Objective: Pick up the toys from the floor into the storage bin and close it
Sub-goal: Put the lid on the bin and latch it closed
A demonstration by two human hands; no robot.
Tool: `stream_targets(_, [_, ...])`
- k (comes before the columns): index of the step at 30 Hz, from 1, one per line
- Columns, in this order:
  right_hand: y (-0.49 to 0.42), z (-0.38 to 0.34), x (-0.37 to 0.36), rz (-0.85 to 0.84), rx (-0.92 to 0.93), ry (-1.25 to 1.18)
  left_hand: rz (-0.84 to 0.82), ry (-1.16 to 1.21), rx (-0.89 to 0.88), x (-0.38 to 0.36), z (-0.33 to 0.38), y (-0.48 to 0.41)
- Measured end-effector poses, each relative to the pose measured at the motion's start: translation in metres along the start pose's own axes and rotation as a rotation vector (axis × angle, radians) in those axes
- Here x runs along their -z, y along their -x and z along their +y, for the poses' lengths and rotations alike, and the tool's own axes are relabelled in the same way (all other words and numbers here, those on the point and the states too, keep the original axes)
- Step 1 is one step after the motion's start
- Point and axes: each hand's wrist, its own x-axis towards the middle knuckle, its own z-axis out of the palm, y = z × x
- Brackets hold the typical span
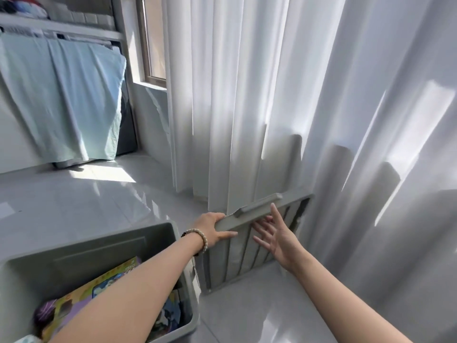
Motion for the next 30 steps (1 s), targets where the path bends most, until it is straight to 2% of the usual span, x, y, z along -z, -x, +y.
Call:
stream_targets(4, [0.006,0.001,-0.001,-0.002,0.072,0.200,0.145,0.172,0.069,0.022,0.008,0.002])
stream_targets(9, [0.023,0.021,0.006,0.059,0.183,0.498,0.340,0.382,0.163,0.091,0.011,0.040])
stream_targets(14, [0.040,0.024,0.008,0.221,0.206,0.595,0.508,0.567,0.309,0.171,-0.013,0.101])
stream_targets(17, [0.038,0.025,0.009,0.311,0.169,0.642,0.564,0.657,0.325,0.207,-0.035,0.138])
stream_targets(21, [0.038,0.025,-0.009,0.168,0.069,0.563,0.557,0.878,0.397,0.234,-0.079,0.184])
stream_targets(25, [0.025,0.039,-0.032,0.103,0.025,0.545,0.533,1.005,0.400,0.236,-0.114,0.216])
stream_targets(28, [-0.024,0.069,-0.024,0.067,-0.037,0.551,0.581,1.059,0.437,0.232,-0.150,0.234])
stream_targets(30, [-0.022,0.073,-0.043,0.002,-0.108,0.578,0.598,1.077,0.502,0.227,-0.176,0.244])
